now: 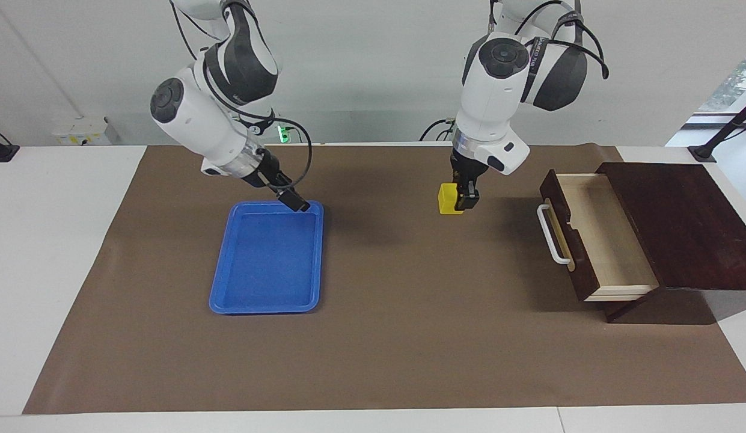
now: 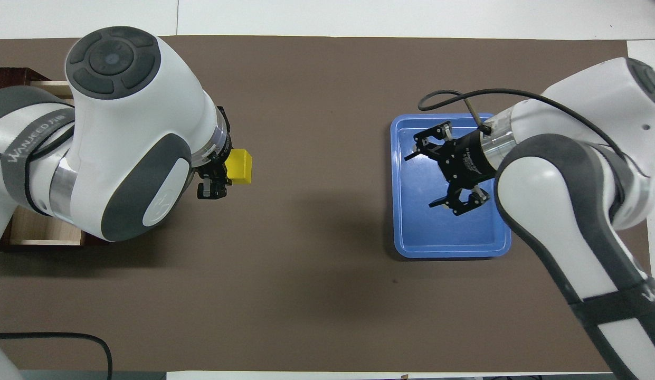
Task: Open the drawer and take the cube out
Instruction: 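Lift the cube with the left gripper while the right gripper approaches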
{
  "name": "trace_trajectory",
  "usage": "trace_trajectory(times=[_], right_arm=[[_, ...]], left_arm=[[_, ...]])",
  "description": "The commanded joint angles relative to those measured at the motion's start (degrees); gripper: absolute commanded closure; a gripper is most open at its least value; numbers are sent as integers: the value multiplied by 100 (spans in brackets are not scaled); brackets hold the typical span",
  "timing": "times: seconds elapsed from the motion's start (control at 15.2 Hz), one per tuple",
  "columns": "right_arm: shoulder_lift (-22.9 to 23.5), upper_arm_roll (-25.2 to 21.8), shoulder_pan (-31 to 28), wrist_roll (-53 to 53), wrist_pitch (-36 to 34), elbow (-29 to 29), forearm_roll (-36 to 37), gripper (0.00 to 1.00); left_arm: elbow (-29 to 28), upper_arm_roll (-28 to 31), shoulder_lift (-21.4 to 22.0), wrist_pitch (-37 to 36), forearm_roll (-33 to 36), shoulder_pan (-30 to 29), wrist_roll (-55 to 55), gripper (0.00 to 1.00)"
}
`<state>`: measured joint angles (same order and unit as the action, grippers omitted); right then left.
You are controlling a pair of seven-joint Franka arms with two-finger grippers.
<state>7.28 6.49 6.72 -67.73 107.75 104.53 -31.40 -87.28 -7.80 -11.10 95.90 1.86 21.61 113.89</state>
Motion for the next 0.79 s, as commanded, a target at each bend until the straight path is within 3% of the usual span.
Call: trace_trajectory(times=[0.0,0.26,0.53,0.72], right_arm=[[203,-8,267,-905,570,66,-742,0],[527,-8,671,-1654,940,-64,-1588,0],[1361,-8,1217,-2576,1485,-897,-1870,0],[1723,-8,1427,-3341,1757,-1478,-1870,0]], left_arm=[[158,59,-59,-151,131,80,63,100],[150,59,-59,-151,122,98,80,100],[150,59,-59,-125,131,98,98,100],[141,59,-50,-107,131,98,98,100]])
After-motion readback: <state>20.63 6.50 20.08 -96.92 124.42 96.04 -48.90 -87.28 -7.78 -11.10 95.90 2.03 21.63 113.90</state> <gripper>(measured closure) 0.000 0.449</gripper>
